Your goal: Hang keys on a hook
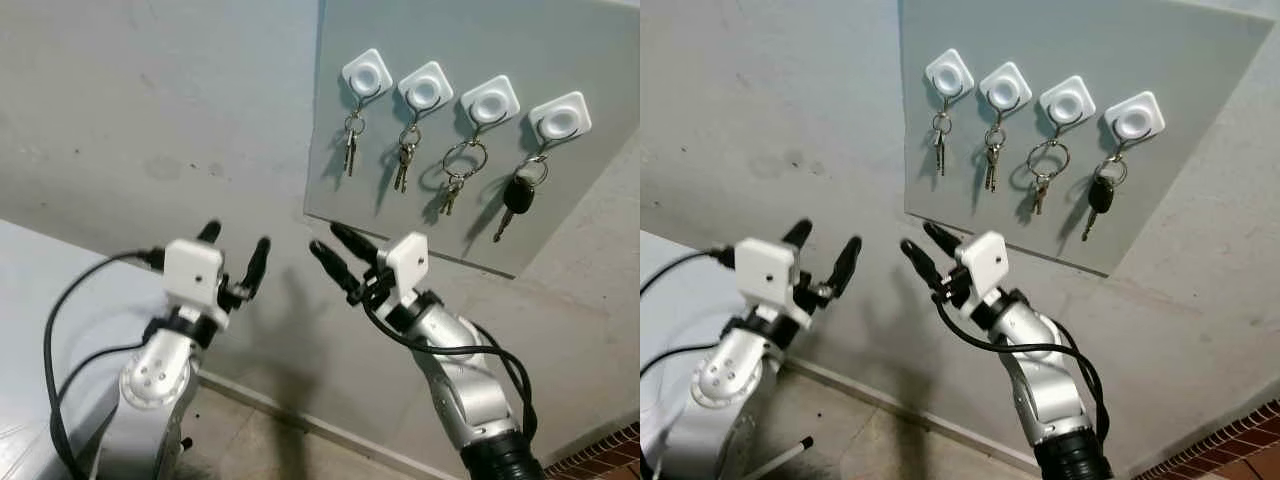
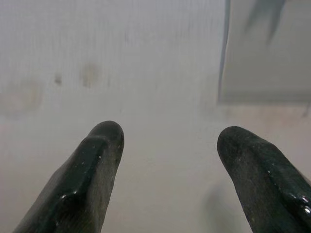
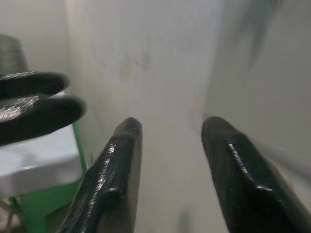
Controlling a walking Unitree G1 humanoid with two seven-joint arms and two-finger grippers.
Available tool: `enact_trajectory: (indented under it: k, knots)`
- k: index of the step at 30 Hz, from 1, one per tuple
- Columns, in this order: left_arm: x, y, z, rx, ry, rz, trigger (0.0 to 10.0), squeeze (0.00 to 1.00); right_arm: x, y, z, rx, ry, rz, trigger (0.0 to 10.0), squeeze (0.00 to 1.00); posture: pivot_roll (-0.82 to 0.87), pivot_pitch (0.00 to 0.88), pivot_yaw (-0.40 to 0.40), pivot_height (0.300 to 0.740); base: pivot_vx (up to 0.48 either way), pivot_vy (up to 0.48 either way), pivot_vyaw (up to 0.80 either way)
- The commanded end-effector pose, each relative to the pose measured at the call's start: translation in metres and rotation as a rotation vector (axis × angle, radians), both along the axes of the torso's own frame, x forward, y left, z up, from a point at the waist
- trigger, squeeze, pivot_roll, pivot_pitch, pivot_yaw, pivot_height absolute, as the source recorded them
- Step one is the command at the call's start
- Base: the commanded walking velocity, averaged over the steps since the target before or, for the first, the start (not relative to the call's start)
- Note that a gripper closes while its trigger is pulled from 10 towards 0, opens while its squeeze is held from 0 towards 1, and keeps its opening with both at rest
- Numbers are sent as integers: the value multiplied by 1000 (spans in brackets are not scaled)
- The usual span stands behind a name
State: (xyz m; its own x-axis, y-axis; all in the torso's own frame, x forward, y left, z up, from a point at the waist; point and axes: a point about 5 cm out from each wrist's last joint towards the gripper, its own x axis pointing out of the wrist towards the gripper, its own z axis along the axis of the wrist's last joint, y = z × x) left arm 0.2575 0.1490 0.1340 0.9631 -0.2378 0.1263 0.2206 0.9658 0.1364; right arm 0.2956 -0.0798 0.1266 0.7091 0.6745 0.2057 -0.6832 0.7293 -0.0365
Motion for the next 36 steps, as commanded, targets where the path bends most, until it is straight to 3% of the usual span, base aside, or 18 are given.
enact_trajectory:
  k: [1,2,6,13,14,16,17,19,21,26,27,36]
  knots:
    - [-5,6,-28,34,75,32,10000,0,0,-9,-19,-6,67,-46,10000,1000,-48,0,-48,728,0,0,0]
    - [-9,10,-50,37,147,60,10000,0,0,-16,-35,-24,116,-84,10000,1000,-48,0,-46,728,0,0,0]
    - [-17,18,-92,113,269,135,10000,0,-6,-29,-67,-74,218,-155,10000,1000,-51,0,-43,728,0,0,0]
    - [-19,20,-102,126,292,149,10000,0,-7,-32,-76,-95,242,-177,10000,1000,-51,0,-43,728,0,0,0]
    - [-26,27,-126,105,389,208,10000,0,-16,-40,-101,-174,329,-223,10000,1000,-58,0,-36,728,0,0,0]
    - [-28,29,-134,100,412,224,10000,0,-19,-43,-108,-196,351,-235,10000,1000,-58,0,-36,728,0,0,0]
    - [-35,36,-156,139,501,273,10000,0,-35,-60,-136,-261,492,-317,10000,1000,-53,0,-36,728,0,0,0]
    - [-43,40,-173,197,572,279,10000,0,-52,-76,-158,-314,618,-393,10000,1000,-52,0,-35,728,0,0,0]
    - [-47,43,-180,221,623,312,10000,0,-61,-83,-167,-329,679,-431,10000,1000,-54,0,-34,728,0,0,0]
    - [-58,41,-193,154,737,280,10000,0,-81,-96,-183,-409,766,-477,10000,1000,-65,0,-26,728,0,0,0]
    - [-60,40,-196,84,767,281,10000,0,-85,-97,-186,-415,784,-475,10000,1000,-63,0,-24,728,0,0,0]
    - [-76,36,-213,48,899,335,10000,0,-112,-99,-205,-517,903,-486,10000,1000,-70,0,-19,728,0,0,0]
